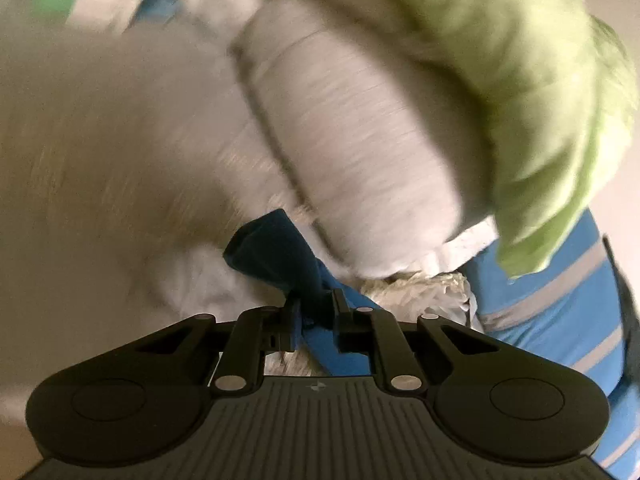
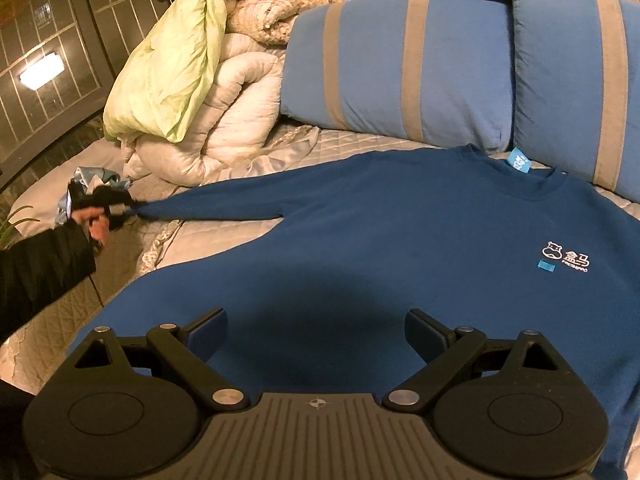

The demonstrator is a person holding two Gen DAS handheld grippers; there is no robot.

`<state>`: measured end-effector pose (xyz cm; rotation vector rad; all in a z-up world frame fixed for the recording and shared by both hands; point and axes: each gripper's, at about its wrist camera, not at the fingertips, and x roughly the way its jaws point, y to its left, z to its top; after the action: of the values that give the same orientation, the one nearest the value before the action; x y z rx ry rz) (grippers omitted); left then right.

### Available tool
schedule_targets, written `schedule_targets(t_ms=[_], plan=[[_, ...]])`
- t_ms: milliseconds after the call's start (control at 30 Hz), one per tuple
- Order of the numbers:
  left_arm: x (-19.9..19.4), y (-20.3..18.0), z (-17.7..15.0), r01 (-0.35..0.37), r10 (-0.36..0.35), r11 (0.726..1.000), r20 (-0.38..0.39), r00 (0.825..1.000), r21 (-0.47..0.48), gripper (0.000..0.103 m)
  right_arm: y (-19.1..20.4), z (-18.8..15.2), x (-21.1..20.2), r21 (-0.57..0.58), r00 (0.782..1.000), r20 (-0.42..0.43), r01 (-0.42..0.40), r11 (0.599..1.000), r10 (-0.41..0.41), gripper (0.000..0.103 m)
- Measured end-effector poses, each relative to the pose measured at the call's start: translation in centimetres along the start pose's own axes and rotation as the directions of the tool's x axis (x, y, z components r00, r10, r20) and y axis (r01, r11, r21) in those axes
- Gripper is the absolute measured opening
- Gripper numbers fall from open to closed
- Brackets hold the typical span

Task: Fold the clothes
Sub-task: 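Grasp the sleeve cuff with the left gripper and lift it, then carry the held sleeve across the sweatshirt body with the left gripper and release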

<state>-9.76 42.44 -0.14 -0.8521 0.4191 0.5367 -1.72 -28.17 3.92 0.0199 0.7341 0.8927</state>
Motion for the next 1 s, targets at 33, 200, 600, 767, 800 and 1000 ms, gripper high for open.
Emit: schedule_targets(t_ms=[33,200,600,767,800,1000], plan=[[-0.3,-1.0,0.4,-0.01,0.009,0.999,0.008,1.0,0.046,0.015,0.0,0.0,0.0,0.0,1.0,-0.002,-0.005,1.0,0.005,0.096],[-1.4,-5.2,0.9,-0.039,0.029,0.974,0.051,0.998,0.225,0.015,0.1,-0.1,0.2,0.002,1.0,-0.01,-0.008,1.0,0.008,0.096],[-3.5,-13.1,-1.4,-0.032,-0.031,0.867,0.119,0.992,0.497,0.015,-1.4,-0.2,-1.0,0.142,0.981,0.096,0.152,0.978,-0.167,0.1],[-4.5,-16.6,-2.6,0.002,-0.09,0.808,0.12,0.989,0.589,0.015,-1.4,-0.2,-0.9,0.139,0.98,0.097,0.158,0.978,-0.172,0.101],[-4.6,-17.3,-2.9,0.009,-0.101,0.797,0.119,0.988,0.604,0.014,-1.4,-0.2,-0.9,0.138,0.981,0.095,0.157,0.978,-0.171,0.101],[-4.3,-21.2,-4.8,0.061,-0.153,0.746,0.081,0.985,0.663,0.014,-1.5,-0.3,-1.0,0.149,0.981,0.085,0.159,0.976,-0.173,0.101]])
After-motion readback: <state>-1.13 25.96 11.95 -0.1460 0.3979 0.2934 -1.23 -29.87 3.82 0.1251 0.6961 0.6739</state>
